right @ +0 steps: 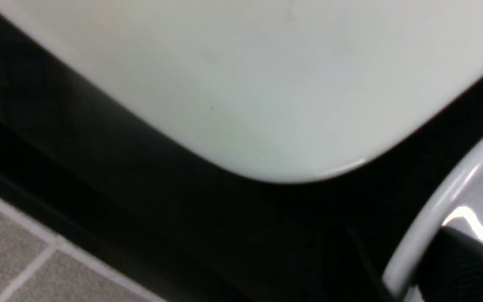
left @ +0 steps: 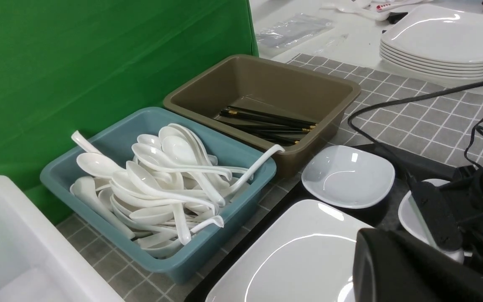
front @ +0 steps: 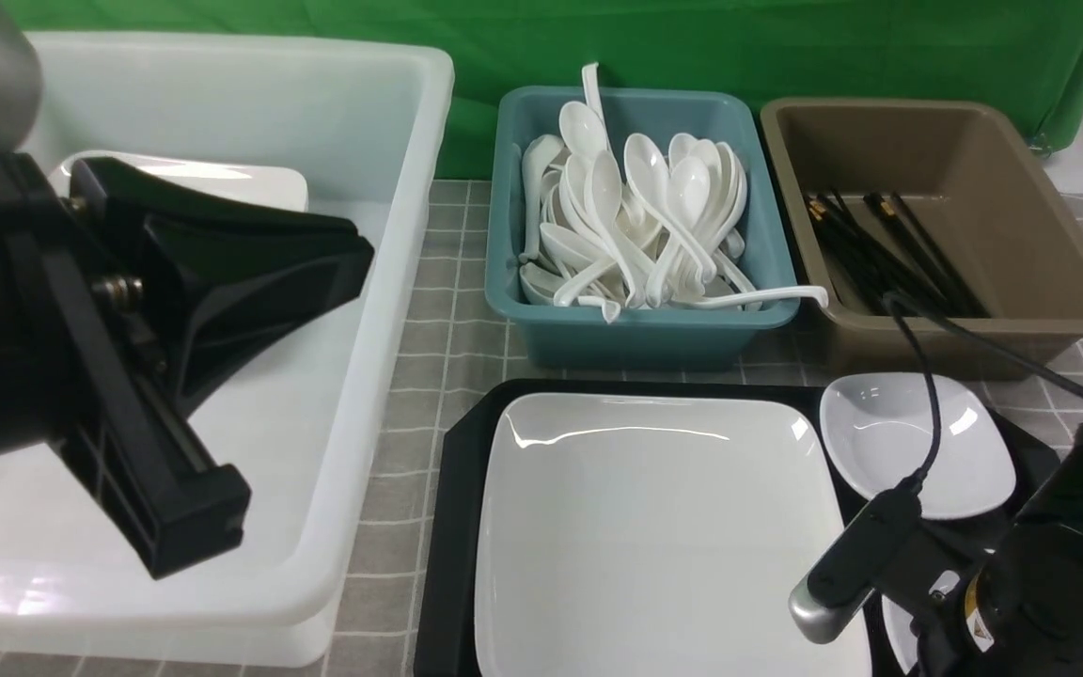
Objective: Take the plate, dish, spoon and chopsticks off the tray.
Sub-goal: Use the right arm to grab a small plate from the dinner plate, then use the right arm to put the small plate into the large storage box on the left
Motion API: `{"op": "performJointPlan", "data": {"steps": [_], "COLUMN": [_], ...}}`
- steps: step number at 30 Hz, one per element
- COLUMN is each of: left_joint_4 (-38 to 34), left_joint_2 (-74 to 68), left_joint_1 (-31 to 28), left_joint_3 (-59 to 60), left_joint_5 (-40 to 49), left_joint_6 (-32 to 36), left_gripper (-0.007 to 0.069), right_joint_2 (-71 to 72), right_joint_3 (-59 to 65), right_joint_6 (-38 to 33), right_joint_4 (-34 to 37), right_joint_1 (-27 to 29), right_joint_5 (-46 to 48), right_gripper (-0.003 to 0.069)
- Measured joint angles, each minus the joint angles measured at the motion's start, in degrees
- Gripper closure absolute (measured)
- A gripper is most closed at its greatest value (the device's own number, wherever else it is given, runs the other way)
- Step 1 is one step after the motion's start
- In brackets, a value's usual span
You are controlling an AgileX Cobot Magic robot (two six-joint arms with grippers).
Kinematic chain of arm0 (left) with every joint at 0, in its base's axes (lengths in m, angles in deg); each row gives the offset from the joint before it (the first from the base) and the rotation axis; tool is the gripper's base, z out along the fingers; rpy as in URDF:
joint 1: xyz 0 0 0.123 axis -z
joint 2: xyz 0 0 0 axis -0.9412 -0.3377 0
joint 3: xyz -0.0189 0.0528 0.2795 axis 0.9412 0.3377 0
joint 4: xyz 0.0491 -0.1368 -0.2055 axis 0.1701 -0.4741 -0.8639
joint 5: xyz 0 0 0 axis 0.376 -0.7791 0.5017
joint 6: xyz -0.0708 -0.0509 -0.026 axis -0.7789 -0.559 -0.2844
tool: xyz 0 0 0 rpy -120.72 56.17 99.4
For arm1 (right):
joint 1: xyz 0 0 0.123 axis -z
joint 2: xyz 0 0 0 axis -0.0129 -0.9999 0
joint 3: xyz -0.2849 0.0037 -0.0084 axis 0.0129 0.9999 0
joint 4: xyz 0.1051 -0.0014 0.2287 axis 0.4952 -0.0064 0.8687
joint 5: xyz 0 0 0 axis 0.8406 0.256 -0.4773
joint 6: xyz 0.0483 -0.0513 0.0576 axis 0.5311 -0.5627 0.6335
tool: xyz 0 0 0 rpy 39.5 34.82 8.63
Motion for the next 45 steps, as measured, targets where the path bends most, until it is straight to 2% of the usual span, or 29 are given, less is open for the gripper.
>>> {"op": "performJointPlan", "data": {"steps": [4,7,12,15,18,20,29,31,37,45], "left_joint_4": [0.41,1.99,6.16,15.23,24.09,27.57,35.71,37.92,40.12,39.73], "left_joint_2": [0.00,0.00,0.61,4.79,10.63,13.77,25.33,27.81,32.19,33.77], "left_joint_1": [0.00,0.00,0.00,0.00,0.00,0.00,0.04,0.04,0.04,0.04], "left_joint_3": [0.00,0.00,-0.48,-1.12,-1.11,-1.22,-1.40,-1.40,-1.45,-1.45], "left_joint_5": [0.14,0.38,2.83,7.15,13.09,15.80,30.33,33.55,37.97,38.45], "left_joint_6": [0.00,0.00,-2.95,-13.21,-21.79,-24.92,-32.13,-33.26,-34.46,-34.58], "left_gripper": [0.0620,0.0620,0.0620,0.0620,0.0620,0.0620,0.0620,0.0620,0.0620,0.0620], "right_joint_2": [4.58,9.59,16.28,16.35,10.99,7.09,-16.80,-23.47,-33.78,-41.82], "right_joint_3": [-1.11,-4.50,-14.70,-26.42,-37.83,-42.70,-72.78,-80.32,-89.60,-90.89], "right_joint_6": [0.25,1.89,4.36,5.01,2.32,0.54,-11.95,-15.13,-18.75,-20.45], "right_joint_4": [1.68,3.71,5.78,5.78,5.91,6.02,6.32,6.47,6.52,6.61], "right_joint_1": [0.00,0.00,-1.10,-6.48,-14.17,-17.44,-28.40,-29.90,-30.70,-29.80], "right_joint_5": [4.01,11.35,17.61,17.25,14.79,13.83,13.37,14.41,18.03,17.78], "right_gripper": [0.0489,0.0589,0.0596,0.0596,0.0596,0.0596,0.0596,0.0596,0.0596,0.0596]}}
